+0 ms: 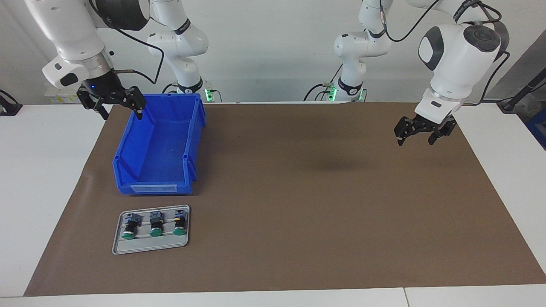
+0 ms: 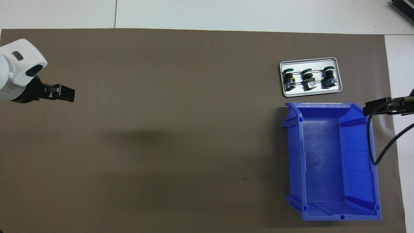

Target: Place and press button with both arms

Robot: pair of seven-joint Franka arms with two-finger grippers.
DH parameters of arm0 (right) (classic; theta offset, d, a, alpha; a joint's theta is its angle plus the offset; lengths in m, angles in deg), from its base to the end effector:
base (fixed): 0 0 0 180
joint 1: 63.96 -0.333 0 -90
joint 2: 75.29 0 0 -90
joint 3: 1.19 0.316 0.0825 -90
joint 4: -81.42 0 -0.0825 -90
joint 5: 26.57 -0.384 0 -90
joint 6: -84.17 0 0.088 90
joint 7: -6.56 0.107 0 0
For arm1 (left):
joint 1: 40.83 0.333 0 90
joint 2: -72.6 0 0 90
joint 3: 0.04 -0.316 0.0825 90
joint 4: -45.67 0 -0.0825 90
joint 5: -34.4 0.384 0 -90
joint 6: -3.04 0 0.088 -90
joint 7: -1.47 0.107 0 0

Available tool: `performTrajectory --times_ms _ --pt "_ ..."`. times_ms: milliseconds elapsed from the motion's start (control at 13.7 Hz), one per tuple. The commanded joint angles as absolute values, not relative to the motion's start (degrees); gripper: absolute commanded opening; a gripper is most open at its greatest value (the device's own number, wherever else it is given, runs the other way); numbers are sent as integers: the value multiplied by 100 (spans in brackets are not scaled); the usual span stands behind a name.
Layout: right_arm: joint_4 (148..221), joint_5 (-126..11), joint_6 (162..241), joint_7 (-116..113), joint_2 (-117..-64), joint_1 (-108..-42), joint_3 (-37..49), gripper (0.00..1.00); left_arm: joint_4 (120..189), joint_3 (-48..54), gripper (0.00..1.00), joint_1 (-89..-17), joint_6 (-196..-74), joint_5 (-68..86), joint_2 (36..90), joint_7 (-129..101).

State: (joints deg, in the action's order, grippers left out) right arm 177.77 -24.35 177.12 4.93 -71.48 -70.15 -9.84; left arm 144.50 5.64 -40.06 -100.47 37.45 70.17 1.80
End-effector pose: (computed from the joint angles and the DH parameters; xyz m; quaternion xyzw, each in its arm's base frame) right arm 0.5368 -0.0296 0.6124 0.9999 -0.0062 0.0027 0.0145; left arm 0.5790 -0.0443 0.5479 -0.9982 0.0513 -0.0207 0.0231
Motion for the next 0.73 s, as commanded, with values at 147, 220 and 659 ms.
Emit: performTrajectory --times_ms 147,220,659 --pt "17818 -2463 17645 445 -7107 -6949 -945 100 14666 585 100 -3960 -10147 3703 7189 156" --pt "17818 -2472 17645 480 -7107 -6949 -936 100 14666 585 100 -3960 -10147 3703 7189 156" --pt "17689 -2551 18067 463 -7308 -6914 -936 100 14666 585 100 -3960 -10147 3703 7189 156"
